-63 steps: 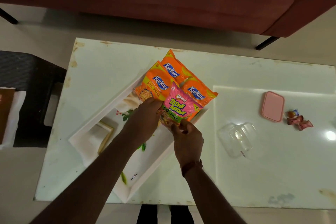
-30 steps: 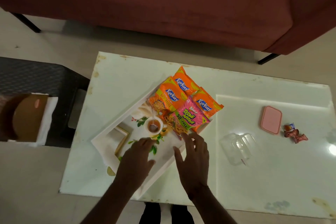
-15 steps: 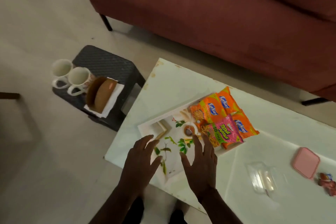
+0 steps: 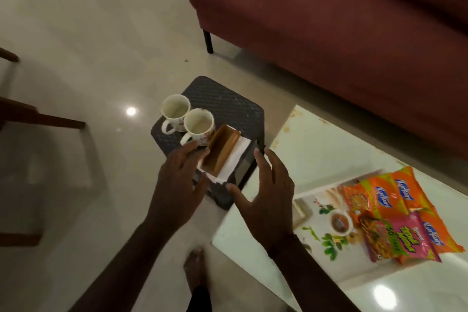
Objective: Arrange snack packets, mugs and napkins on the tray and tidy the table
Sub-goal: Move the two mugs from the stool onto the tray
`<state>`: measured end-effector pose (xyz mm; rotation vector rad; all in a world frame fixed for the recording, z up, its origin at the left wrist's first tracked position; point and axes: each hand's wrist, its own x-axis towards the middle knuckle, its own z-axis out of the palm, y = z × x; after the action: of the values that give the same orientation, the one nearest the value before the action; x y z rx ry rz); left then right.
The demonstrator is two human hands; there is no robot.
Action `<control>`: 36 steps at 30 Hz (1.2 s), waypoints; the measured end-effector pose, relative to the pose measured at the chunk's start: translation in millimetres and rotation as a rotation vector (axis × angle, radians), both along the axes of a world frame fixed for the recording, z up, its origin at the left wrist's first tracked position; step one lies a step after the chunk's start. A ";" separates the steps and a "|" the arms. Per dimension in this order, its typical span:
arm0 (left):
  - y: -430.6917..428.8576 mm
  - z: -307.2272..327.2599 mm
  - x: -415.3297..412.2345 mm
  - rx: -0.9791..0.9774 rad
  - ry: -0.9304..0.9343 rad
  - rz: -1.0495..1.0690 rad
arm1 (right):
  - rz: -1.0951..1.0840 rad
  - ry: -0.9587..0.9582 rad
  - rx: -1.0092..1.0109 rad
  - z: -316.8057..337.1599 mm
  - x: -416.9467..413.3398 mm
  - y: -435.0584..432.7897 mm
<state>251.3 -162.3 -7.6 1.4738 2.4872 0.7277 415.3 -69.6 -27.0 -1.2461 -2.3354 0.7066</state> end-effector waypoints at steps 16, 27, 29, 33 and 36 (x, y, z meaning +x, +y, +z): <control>91.9 -34.7 -217.7 -0.388 -0.049 -0.178 | 0.091 -0.426 -0.242 -15.5 -215.6 73.1; 114.9 -59.7 -224.8 -0.488 -0.069 -0.240 | 0.089 -0.504 -0.269 -43.5 -232.5 74.1; 115.1 -63.1 -225.4 -0.471 -0.086 -0.237 | 0.061 -0.480 -0.241 -47.6 -233.7 72.8; 115.5 -65.1 -228.0 -0.436 -0.104 -0.222 | -0.018 -0.418 -0.173 -54.4 -235.2 68.1; 114.0 -59.4 -229.3 -0.435 -0.109 -0.226 | -0.021 -0.394 -0.170 -52.5 -234.6 66.8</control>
<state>22.0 -48.3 -67.0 1.4651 2.1677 0.2023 180.8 -2.8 -79.5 -1.6067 -2.6096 0.7181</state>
